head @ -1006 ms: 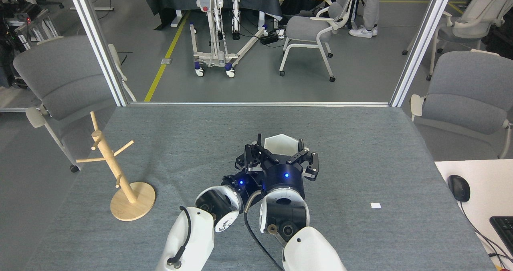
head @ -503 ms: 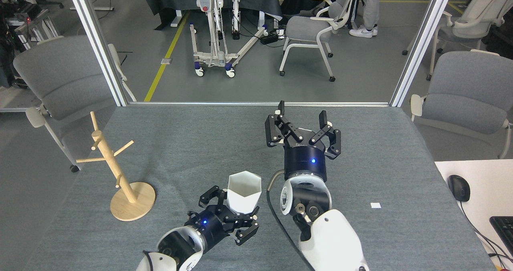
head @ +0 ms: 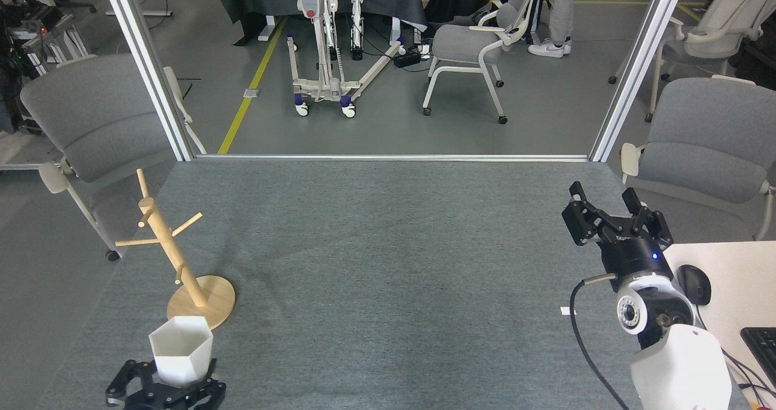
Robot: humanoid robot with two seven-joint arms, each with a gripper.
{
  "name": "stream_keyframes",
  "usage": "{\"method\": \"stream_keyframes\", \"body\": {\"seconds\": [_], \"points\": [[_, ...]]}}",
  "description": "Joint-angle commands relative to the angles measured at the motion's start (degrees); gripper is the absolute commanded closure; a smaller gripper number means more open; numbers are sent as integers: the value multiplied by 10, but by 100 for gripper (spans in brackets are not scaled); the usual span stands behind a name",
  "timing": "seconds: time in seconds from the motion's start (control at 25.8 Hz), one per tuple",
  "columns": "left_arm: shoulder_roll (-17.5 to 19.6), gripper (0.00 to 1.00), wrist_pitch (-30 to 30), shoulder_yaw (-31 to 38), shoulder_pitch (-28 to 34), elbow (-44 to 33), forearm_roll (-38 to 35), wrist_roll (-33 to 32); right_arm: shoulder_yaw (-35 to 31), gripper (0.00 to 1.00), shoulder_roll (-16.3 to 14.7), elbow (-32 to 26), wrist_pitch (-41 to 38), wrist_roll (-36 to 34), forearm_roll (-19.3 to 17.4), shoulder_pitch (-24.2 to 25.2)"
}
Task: Hang cup on storage rack
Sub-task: 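Carry the cup with the left gripper onto a peg of the wooden stand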
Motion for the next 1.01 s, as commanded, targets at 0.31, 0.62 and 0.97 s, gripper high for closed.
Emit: {"method": "stream_keyframes", "body": {"seconds": [0.31, 0.62, 0.97], "points": [[25, 100, 90, 93, -138, 52, -113, -2, -46, 2, -7, -40, -72, -22, 34, 135], [25, 100, 103, 92, -191, 80, -161, -6, -40, 1, -10, -41, -40, -22, 37, 135], [17, 100, 102, 61, -190, 81, -164, -6, -39, 1, -6, -39, -40, -20, 39, 136]]}}
